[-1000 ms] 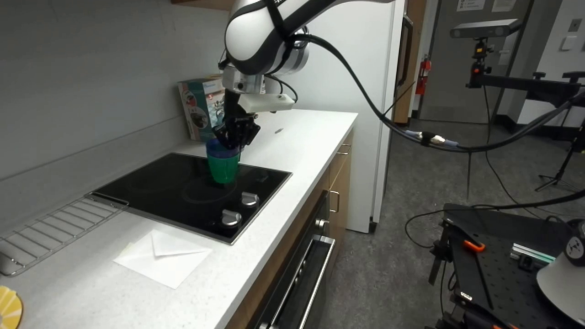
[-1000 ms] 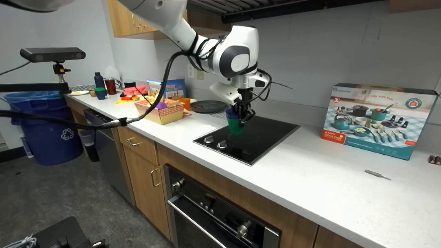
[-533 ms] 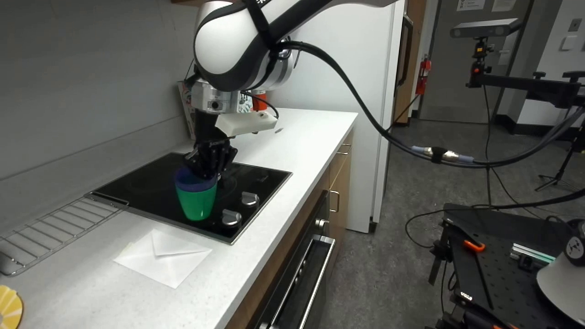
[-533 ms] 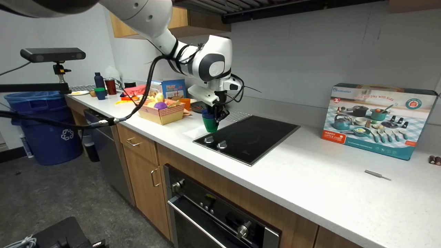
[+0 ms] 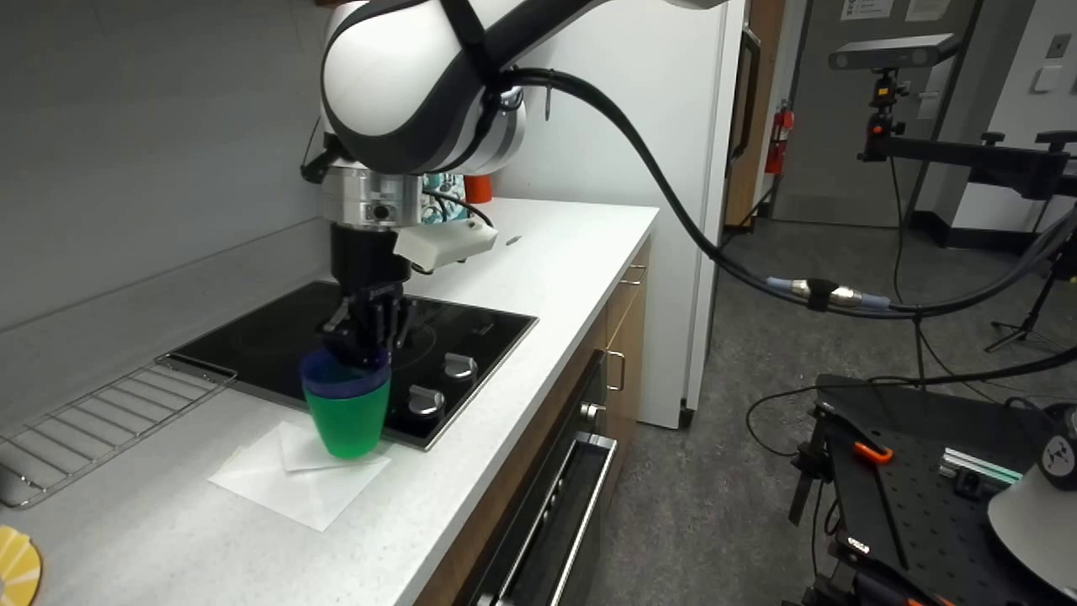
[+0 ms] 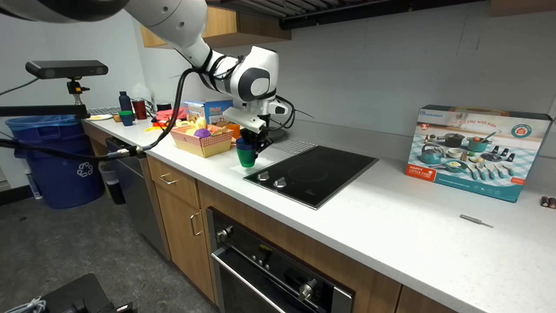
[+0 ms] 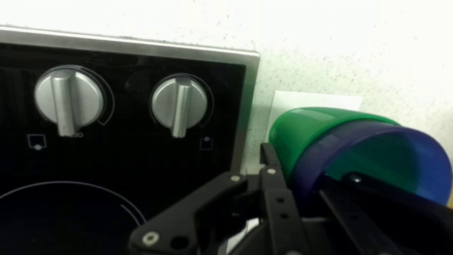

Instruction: Move the cup to the left side of the stove

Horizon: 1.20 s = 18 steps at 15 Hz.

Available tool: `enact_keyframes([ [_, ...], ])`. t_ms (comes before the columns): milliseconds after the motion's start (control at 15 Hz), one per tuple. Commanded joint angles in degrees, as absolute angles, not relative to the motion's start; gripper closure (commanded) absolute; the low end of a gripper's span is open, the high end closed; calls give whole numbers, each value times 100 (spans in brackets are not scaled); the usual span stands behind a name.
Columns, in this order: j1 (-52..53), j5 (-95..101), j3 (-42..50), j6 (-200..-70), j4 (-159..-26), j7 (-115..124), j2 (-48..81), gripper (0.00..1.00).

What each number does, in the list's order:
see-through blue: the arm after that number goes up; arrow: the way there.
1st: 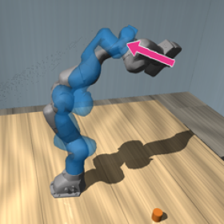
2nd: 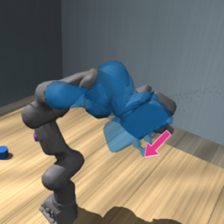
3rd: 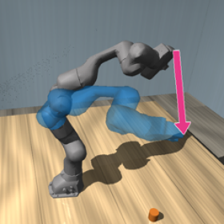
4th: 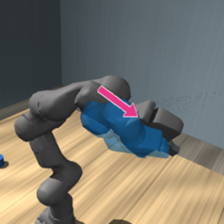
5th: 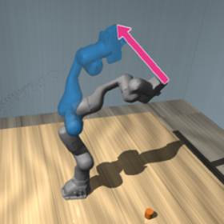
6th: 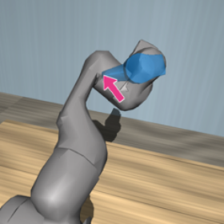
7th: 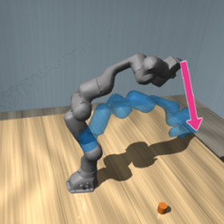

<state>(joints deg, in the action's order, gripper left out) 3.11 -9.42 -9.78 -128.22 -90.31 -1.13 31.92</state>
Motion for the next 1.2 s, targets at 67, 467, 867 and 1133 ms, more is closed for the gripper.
enact_keyframes([
  [67, 631, -544, -894, -12989, -8970, -522, 3203, 98],
  [467, 976, 31, -927, -13144, -9000, -653, 3206, 98],
  [867, 1168, 467, -891, -12494, -8745, -685, 3288, 98],
  [1133, 1150, 397, -886, -11950, -8640, -604, 3362, 98],
])
